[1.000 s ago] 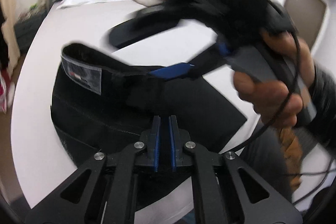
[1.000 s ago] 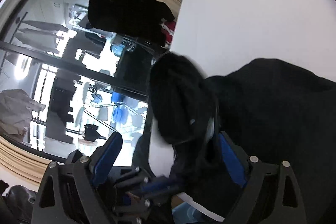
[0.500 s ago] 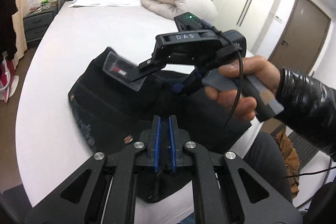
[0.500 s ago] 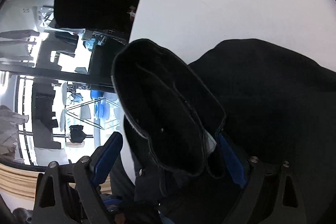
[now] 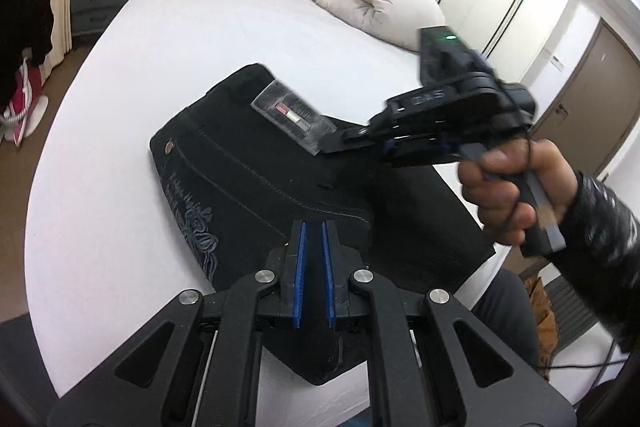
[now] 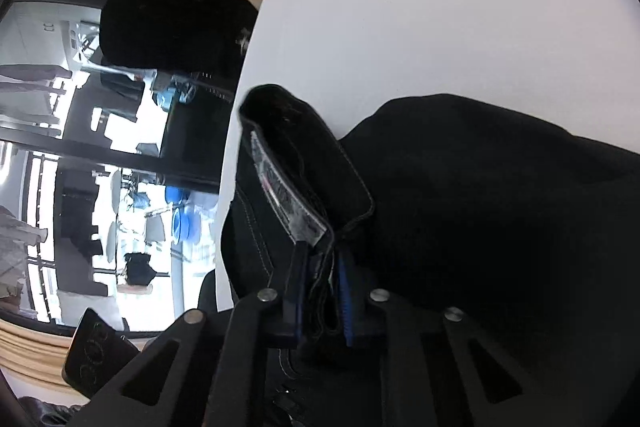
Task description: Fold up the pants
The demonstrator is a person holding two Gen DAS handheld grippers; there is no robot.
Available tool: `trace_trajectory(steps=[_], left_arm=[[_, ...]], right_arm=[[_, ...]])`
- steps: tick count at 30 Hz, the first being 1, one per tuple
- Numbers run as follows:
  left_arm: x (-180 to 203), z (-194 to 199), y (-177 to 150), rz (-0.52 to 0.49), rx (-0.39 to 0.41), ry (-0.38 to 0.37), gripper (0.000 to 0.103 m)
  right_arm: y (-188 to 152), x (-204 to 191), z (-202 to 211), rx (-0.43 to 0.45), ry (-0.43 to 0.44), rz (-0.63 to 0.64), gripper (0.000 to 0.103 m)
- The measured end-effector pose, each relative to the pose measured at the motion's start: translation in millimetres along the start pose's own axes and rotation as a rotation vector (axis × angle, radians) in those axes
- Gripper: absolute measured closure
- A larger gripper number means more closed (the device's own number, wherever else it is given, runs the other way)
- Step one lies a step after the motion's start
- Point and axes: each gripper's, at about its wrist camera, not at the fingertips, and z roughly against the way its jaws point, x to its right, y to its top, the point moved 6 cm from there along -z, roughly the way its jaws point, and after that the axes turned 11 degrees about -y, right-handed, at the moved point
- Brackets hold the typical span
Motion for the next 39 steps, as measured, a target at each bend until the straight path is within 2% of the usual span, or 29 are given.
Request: trace_trajectory(steps=[8, 11, 14, 18, 20, 22, 25, 28, 32, 34, 36, 39], left_arm=[[1, 1, 6, 0.012, 0.013, -0.018, 0.096], [3, 4, 8, 0.013, 0.016, -0.031, 0.096], [9, 0, 8, 0.001, 0.002, -0.053, 0.096], [21, -12, 7, -0.03, -0.03, -0.081, 0.096], [29, -20, 6, -0.05, -0.056, -0.095, 0.096], [35, -29, 3, -0.064, -0.089, -0.102, 0.096], [36, -38, 2, -0.056, -0.121, -0.109, 0.096], [33, -45, 10, -0.031, -0.13, -0.111, 0.096], [39, -54, 22, -0.049, -0.126, -0.114, 0.096], [42, -62, 22, -0.066, -0.142, -0.114, 0.095], [41, -77, 14, -0.076, -0.185, -0.107, 0.095], [29, -94, -4, -0.036, -0.247, -0.099, 0.095]], right_arm=[[-23, -5, 49, 0.18, -0.003, -0.025, 0.09], [-36, 12, 78, 0.259, 0.007, -0.087, 0.09], [-54, 46, 105, 0.327, -0.013, -0.177, 0.09], [-74, 102, 115, 0.355, -0.065, -0.308, 0.09], [-85, 134, 108, 0.352, -0.094, -0.376, 0.09], [-91, 151, 97, 0.341, -0.086, -0.428, 0.09], [-92, 149, 93, 0.359, -0.088, -0.424, 0.09], [-92, 142, 108, 0.396, -0.078, -0.41, 0.091], [-100, 142, 128, 0.44, -0.086, -0.417, 0.091], [-107, 151, 128, 0.434, -0.09, -0.438, 0.091], [-113, 161, 111, 0.376, -0.081, -0.454, 0.091], [-118, 172, 94, 0.352, -0.064, -0.483, 0.09]])
